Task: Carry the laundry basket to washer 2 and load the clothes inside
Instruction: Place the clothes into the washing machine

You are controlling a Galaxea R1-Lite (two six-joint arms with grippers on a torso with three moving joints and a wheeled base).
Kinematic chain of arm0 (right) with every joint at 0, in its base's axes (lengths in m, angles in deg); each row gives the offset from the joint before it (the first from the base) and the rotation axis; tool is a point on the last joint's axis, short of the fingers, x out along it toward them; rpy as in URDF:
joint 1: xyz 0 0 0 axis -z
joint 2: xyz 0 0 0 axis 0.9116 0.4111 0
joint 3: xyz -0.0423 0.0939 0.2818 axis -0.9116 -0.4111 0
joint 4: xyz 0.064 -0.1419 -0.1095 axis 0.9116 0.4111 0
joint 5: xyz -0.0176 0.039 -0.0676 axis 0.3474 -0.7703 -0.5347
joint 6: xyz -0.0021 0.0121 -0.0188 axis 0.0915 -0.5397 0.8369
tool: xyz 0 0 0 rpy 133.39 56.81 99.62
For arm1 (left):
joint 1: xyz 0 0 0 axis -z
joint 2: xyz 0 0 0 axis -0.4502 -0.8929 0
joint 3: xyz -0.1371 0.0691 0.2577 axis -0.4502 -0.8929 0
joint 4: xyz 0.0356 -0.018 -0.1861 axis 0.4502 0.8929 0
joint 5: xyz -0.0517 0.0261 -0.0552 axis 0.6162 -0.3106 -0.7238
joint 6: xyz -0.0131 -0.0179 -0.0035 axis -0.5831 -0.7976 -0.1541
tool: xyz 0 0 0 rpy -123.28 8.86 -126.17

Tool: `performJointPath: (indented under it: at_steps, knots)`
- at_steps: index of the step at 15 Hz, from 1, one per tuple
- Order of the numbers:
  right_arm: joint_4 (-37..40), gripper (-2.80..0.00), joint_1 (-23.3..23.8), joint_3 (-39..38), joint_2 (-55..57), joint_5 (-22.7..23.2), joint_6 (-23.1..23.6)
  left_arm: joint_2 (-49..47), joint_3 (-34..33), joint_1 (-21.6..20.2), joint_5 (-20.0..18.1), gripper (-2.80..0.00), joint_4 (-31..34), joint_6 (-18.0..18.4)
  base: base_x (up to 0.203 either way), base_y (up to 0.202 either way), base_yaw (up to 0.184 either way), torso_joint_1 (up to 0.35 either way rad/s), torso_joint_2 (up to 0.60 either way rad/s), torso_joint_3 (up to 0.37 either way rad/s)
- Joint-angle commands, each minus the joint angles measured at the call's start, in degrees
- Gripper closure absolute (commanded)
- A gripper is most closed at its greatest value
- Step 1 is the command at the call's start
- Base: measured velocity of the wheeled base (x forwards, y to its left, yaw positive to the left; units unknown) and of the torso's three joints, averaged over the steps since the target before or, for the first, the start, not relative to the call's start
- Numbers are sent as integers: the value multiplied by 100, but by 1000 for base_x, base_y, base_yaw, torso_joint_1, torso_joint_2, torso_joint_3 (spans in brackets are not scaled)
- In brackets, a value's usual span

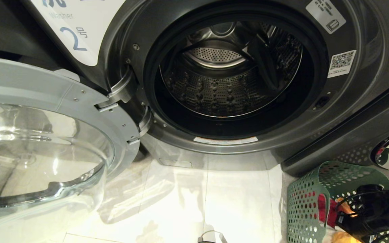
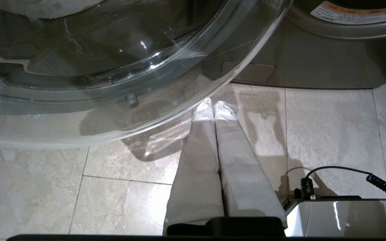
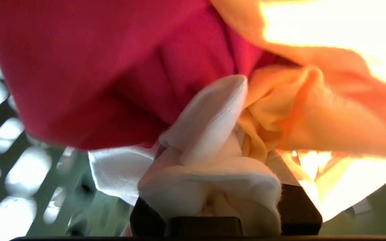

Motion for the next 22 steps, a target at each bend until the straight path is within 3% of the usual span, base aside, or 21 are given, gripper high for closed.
performJointPath:
  at_steps: [1,6,13,19,22]
  knots:
    - [-9,0,58,-407,-965,6,-13,-7,0,2,-2,0,5,0,0,0,0,0,0,0]
    - [34,0,531,-1361,-2789,-32,142,-4,0,2,-2,0,-4,0,0,0,0,0,0,0]
    - [272,0,951,-2818,-5451,-199,1097,1,0,2,-2,0,3,0,0,0,0,0,0,0]
    - [797,0,970,-3095,-7638,-514,1734,-7,0,2,-2,0,-3,0,0,0,0,0,0,0]
    - [841,0,754,-3041,-8601,-129,2428,-5,0,2,-2,0,5,0,0,0,0,0,0,0]
